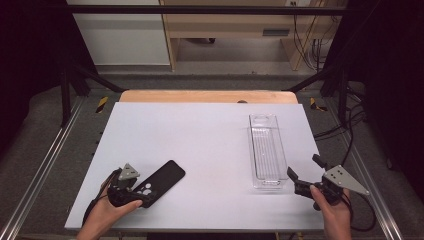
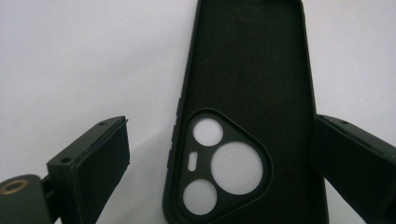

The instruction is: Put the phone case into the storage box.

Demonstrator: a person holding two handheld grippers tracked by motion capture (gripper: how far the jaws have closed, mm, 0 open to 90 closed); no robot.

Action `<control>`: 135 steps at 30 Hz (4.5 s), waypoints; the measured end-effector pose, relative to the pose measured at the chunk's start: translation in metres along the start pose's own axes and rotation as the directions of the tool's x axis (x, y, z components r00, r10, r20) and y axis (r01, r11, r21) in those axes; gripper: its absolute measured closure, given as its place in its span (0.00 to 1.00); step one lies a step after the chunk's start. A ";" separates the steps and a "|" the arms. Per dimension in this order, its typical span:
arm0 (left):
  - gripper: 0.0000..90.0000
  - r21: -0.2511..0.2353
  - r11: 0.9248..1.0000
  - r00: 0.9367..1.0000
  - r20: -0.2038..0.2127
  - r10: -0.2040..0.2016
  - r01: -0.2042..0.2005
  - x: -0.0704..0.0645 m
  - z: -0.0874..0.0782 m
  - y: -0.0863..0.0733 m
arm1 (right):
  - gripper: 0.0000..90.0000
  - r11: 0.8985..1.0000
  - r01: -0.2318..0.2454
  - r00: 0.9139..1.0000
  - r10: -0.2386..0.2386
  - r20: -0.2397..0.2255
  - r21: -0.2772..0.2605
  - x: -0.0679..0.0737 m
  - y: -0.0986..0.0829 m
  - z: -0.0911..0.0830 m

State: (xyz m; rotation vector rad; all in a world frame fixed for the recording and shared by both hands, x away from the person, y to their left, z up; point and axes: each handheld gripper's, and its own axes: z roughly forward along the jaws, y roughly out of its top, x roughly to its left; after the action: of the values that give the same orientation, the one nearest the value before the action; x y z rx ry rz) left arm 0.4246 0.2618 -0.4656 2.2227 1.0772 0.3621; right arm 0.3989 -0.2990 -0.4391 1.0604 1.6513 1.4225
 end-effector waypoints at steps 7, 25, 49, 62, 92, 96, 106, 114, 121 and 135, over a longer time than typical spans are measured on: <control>0.05 0.001 1.000 1.000 0.020 0.014 -0.014 -0.004 0.002 -0.003 | 0.03 1.000 0.000 1.000 0.000 -0.001 0.000 0.000 0.000 0.000; 0.03 0.022 0.999 0.999 0.032 0.037 -0.038 -0.009 0.010 -0.007 | 0.03 1.000 0.001 1.000 -0.001 -0.002 0.001 0.000 0.000 0.000; 0.19 0.017 0.995 0.995 -0.006 0.095 -0.095 -0.010 0.002 -0.003 | 0.03 1.000 0.008 1.000 -0.008 -0.003 -0.001 0.001 0.001 0.000; 0.20 -0.005 0.994 0.994 -0.010 0.110 -0.110 -0.007 -0.009 0.012 | 0.03 0.999 0.053 0.999 -0.053 -0.011 0.007 0.008 0.002 0.001; 0.21 0.022 0.970 0.968 0.059 0.242 -0.244 -0.026 -0.023 0.098 | 0.04 0.864 0.502 0.834 -0.495 -0.244 -0.038 0.138 0.069 0.064; 0.21 0.033 0.960 0.959 0.064 0.276 -0.278 -0.029 -0.029 0.105 | 0.05 0.847 0.530 0.813 -0.522 -0.257 -0.045 0.149 0.069 0.072; 0.21 0.030 0.951 0.950 0.072 0.304 -0.307 -0.037 -0.040 0.119 | 0.05 0.828 0.561 0.790 -0.542 -0.287 -0.021 0.164 0.059 0.088; 0.21 0.030 0.949 0.948 0.069 0.312 -0.314 -0.040 -0.040 0.126 | 0.06 0.809 0.587 0.767 -0.566 -0.301 -0.024 0.176 0.055 0.093; 0.21 0.031 0.947 0.946 0.077 0.315 -0.319 -0.043 -0.039 0.129 | 0.08 0.795 0.606 0.747 -0.584 -0.319 -0.036 0.189 0.052 0.097; 0.21 0.025 0.941 0.938 0.099 0.333 -0.337 -0.053 -0.041 0.133 | 0.22 0.720 0.691 0.663 -0.668 -0.337 -0.067 0.215 0.046 0.104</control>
State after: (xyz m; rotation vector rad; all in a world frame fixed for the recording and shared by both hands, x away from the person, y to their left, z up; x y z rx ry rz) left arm 0.4517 0.1765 -0.3468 2.4370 0.6592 0.3775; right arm 0.4087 -0.0577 -0.4086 0.1345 2.0535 1.0578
